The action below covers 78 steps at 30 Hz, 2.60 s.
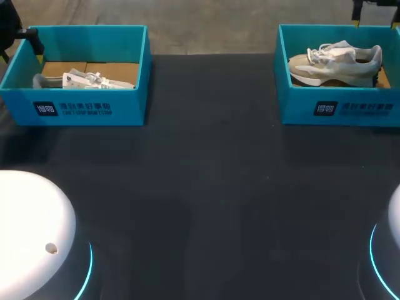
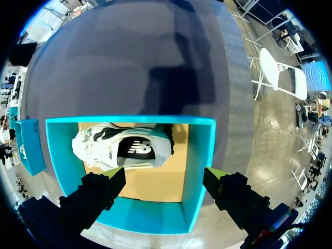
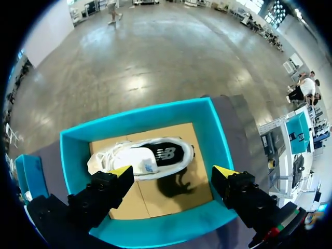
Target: Take the shoe out of the shoebox, open the shoe tongue, remove and reinsert the insole, then place the shoe into the shoebox
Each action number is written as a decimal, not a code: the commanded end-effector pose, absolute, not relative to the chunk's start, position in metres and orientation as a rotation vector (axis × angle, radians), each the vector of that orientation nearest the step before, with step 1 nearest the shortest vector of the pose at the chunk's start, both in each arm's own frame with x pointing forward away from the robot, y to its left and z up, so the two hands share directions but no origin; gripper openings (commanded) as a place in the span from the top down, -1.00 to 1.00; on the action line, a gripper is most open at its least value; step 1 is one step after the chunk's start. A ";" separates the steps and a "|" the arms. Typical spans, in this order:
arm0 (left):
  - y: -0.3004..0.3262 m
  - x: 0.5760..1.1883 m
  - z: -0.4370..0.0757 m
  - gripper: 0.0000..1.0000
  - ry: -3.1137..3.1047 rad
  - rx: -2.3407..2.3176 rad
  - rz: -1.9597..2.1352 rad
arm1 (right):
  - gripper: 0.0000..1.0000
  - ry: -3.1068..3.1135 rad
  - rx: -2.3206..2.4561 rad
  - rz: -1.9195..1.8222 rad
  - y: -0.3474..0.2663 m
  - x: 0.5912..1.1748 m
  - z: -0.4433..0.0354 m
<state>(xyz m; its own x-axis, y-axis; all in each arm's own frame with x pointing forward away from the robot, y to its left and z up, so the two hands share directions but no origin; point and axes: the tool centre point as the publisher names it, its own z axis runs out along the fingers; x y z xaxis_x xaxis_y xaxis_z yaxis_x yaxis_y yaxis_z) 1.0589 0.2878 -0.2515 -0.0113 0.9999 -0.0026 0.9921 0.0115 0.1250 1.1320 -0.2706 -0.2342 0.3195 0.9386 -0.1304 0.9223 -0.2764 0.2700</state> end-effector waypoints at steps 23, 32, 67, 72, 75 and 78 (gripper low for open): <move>0.288 1.059 -0.252 -1.00 2.167 2.143 0.135 | -1.00 1.674 2.409 -0.068 -0.315 1.164 -0.353; 0.288 1.059 -0.252 -1.00 2.167 2.143 0.135 | -1.00 1.677 2.444 -0.129 -0.328 1.161 -0.377; 0.288 1.059 -0.252 -1.00 2.167 2.143 0.135 | 1.00 1.624 2.425 -0.179 -0.348 1.140 -0.356; 0.288 1.059 -0.252 -1.00 2.167 2.143 0.135 | 1.00 1.636 2.413 -0.153 -0.353 1.134 -0.323; 0.288 1.059 -0.252 -1.00 2.167 2.143 0.135 | 1.00 1.646 2.394 -0.137 -0.355 1.131 -0.301; 0.288 1.059 -0.252 -1.00 2.167 2.143 0.135 | 1.00 1.658 2.369 -0.121 -0.355 1.127 -0.277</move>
<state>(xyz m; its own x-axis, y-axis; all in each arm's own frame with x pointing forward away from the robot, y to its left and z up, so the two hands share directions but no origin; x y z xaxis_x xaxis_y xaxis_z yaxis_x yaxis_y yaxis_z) 1.0588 0.2878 -0.2515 -0.0113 0.9999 -0.0027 0.9921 0.0116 0.1250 1.1462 -0.3626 -0.3186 0.3534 0.9096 -0.2184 0.9348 -0.3346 0.1189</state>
